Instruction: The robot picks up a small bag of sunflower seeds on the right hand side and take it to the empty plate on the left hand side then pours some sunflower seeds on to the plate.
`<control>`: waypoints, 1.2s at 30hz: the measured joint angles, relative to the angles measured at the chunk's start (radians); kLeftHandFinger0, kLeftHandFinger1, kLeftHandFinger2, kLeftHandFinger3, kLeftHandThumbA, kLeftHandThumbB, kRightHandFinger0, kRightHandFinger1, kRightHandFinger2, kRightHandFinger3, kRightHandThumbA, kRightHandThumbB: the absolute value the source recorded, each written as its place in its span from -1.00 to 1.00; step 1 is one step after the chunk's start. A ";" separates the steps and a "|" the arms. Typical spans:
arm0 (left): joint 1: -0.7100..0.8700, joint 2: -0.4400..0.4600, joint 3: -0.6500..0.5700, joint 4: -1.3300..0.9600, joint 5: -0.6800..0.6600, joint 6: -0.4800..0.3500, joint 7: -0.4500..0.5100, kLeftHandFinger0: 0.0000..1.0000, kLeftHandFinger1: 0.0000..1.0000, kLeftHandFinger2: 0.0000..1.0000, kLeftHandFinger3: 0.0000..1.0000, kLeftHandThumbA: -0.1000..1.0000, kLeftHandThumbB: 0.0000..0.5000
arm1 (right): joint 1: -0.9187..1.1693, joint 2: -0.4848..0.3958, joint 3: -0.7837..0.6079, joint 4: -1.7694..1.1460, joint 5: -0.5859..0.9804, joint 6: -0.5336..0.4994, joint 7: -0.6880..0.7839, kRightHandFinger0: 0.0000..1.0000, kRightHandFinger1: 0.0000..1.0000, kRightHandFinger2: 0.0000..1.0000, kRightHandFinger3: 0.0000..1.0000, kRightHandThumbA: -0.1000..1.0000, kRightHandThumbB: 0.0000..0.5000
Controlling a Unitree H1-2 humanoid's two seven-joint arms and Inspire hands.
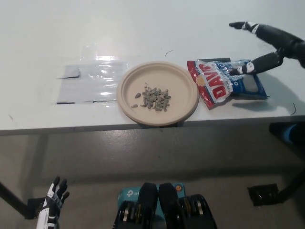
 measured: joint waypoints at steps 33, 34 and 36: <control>-0.276 0.038 -0.065 0.055 -0.010 0.026 -0.055 1.00 1.00 1.00 1.00 1.00 0.21 | 0.845 0.460 -0.322 -0.770 0.297 -0.111 -0.185 1.00 1.00 1.00 1.00 1.00 0.74; -0.280 0.040 -0.065 0.052 -0.010 0.030 -0.058 1.00 1.00 1.00 1.00 1.00 0.21 | 0.841 0.468 -0.321 -0.726 0.297 -0.128 -0.198 1.00 1.00 1.00 1.00 1.00 0.69; -0.283 0.044 -0.064 0.045 -0.012 0.042 -0.062 1.00 1.00 1.00 1.00 1.00 0.21 | 0.827 0.481 -0.320 -0.638 0.297 -0.159 -0.223 1.00 1.00 1.00 1.00 1.00 0.63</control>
